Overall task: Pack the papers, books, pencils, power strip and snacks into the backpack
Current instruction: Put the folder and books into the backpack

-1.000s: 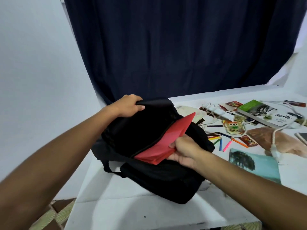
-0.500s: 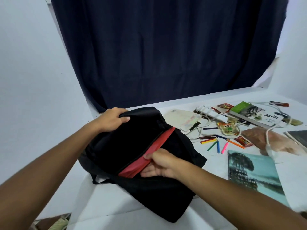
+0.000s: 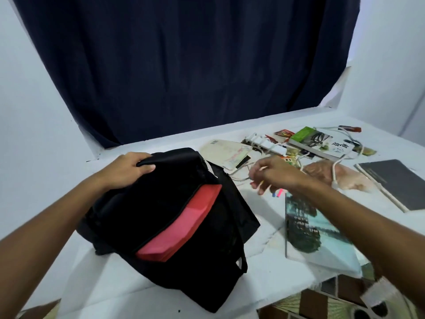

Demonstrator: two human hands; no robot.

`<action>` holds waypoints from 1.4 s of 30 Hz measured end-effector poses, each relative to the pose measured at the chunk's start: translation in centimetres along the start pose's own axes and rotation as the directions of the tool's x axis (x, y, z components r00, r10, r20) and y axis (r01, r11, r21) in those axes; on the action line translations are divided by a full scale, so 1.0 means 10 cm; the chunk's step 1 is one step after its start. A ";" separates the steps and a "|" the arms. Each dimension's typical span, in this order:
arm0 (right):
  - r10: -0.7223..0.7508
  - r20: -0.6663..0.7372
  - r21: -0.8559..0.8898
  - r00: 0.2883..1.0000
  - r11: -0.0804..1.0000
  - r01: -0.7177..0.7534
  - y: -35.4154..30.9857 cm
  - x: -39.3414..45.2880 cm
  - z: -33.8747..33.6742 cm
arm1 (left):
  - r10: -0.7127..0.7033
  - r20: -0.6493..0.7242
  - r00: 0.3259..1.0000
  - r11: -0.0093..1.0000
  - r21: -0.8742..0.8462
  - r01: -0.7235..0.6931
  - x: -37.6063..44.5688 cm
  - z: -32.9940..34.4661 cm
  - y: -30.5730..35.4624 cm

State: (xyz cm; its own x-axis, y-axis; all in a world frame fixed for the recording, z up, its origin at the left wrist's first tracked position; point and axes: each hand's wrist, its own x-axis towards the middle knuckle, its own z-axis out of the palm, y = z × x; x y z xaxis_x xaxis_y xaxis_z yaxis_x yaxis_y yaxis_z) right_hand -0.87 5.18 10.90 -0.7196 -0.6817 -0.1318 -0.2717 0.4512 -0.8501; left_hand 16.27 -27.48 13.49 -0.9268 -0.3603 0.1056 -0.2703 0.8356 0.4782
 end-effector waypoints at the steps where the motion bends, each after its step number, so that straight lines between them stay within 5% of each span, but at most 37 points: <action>1: 0.040 0.040 -0.168 0.998 0.985 -0.032 0.18 0.01 -0.11 | -0.003 -0.002 1.000 1.000 0.007 0.003 -0.04 0.06 0.02; 4: 0.362 0.246 -0.762 0.899 0.646 -0.051 0.63 -0.13 -0.20 | -0.041 -0.017 0.999 0.998 0.038 0.042 -0.16 0.24 0.15; 7: 0.503 0.271 -0.930 0.821 0.358 0.087 1.00 -0.41 0.13 | -0.053 -0.060 0.997 0.994 0.094 0.059 -0.22 0.32 0.20; 11: 0.466 0.273 -0.921 0.842 0.379 0.088 1.20 -0.64 0.26 | -0.114 -0.078 0.990 0.984 0.131 0.123 -0.35 0.55 0.32; 19: 0.351 0.398 -0.914 0.848 0.228 0.335 1.21 -1.04 0.05 | -0.208 -0.120 0.971 0.957 0.178 0.228 -0.57 0.85 0.43; 23: 0.078 0.514 -0.853 0.855 0.152 0.499 0.97 -1.09 -0.13 | -0.241 -0.111 0.964 0.949 0.181 0.258 -0.62 0.89 0.50; 29: -0.153 0.488 -0.790 0.859 0.340 0.509 0.17 -0.88 -0.57 | -0.270 -0.102 0.957 0.939 0.191 0.285 -0.60 0.82 0.55; 35: -0.385 0.530 -0.346 0.756 0.716 0.607 -0.59 -0.76 -0.91 | -0.257 -0.096 0.962 0.955 0.129 0.268 -0.54 0.68 0.58; 38: -0.308 0.504 0.126 0.807 0.950 0.284 -0.64 -0.57 -0.81 | -0.226 -0.100 0.969 0.964 0.123 0.237 -0.49 0.55 0.58; 42: -0.143 0.556 0.461 0.819 0.873 -0.161 -0.39 -0.22 -0.25 | -0.186 -0.101 0.977 0.971 0.136 0.199 -0.40 0.32 0.54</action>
State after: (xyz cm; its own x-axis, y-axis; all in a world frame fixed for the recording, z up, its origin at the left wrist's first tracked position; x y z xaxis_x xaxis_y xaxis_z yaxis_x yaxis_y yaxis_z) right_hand 0.21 6.35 15.81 -0.1958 -0.9427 -0.2701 0.1733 0.2378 -0.9557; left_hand 17.72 -20.18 12.84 -0.8292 -0.5495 0.1025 -0.4821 0.7959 0.3663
